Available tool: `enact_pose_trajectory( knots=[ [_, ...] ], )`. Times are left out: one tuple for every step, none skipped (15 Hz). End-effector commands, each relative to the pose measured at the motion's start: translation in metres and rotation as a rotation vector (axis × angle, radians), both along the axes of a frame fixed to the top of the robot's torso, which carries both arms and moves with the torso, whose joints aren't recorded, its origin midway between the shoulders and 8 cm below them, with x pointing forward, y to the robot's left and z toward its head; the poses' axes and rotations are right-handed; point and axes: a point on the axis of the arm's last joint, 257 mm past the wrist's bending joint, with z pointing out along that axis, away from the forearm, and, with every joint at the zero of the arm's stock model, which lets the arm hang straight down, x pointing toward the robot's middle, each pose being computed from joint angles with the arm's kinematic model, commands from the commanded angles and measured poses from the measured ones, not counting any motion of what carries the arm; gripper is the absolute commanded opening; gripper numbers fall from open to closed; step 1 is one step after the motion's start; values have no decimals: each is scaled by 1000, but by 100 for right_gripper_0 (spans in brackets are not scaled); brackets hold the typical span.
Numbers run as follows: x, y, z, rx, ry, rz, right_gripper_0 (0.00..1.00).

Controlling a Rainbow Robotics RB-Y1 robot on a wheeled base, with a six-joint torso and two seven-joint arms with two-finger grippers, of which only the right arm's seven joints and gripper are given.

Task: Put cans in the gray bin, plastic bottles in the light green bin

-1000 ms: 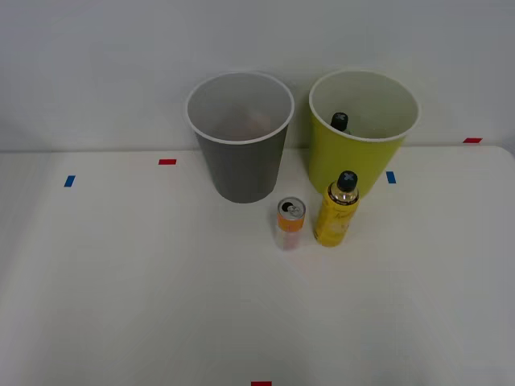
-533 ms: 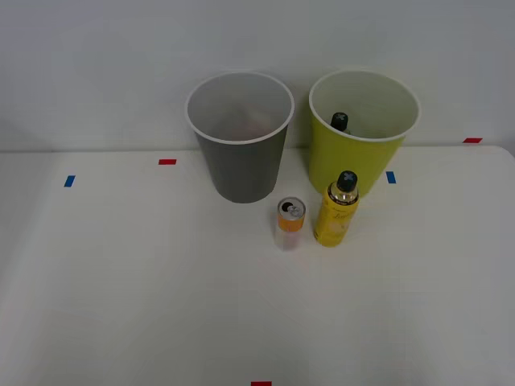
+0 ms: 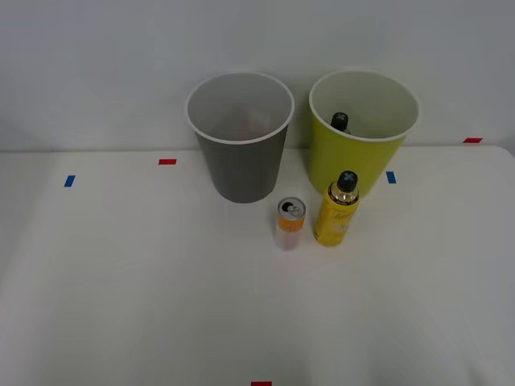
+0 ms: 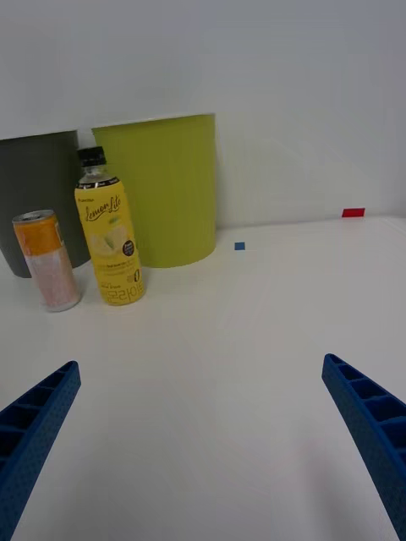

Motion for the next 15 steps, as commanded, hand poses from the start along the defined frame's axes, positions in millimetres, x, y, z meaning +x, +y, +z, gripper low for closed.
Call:
enact_pose_trajectory(
  knots=[
    [20, -5, 1, -63, -21, -10, 100],
    [26, -7, -1, -63, -14, -8, 100],
    [35, -8, -4, -65, -9, -5, 100],
    [46, -8, -4, -67, -14, 1, 100],
    [56, -7, -2, -64, -24, 3, 100],
    [69, -3, -2, -52, -32, 8, 100],
    [79, 2, 0, -40, -44, 16, 100],
    [90, 9, 4, -34, -65, 24, 100],
    [100, 20, 6, -17, -75, 42, 100],
    [110, 31, 4, -1, -71, 57, 100],
    [116, 37, 5, 6, -74, 65, 100],
    [126, 44, 8, 7, -87, 75, 100],
    [136, 45, 9, 4, -86, 75, 100],
    [144, 45, 8, -3, -79, 73, 100],
    [159, 47, 11, -13, -81, 74, 100]
  ],
)
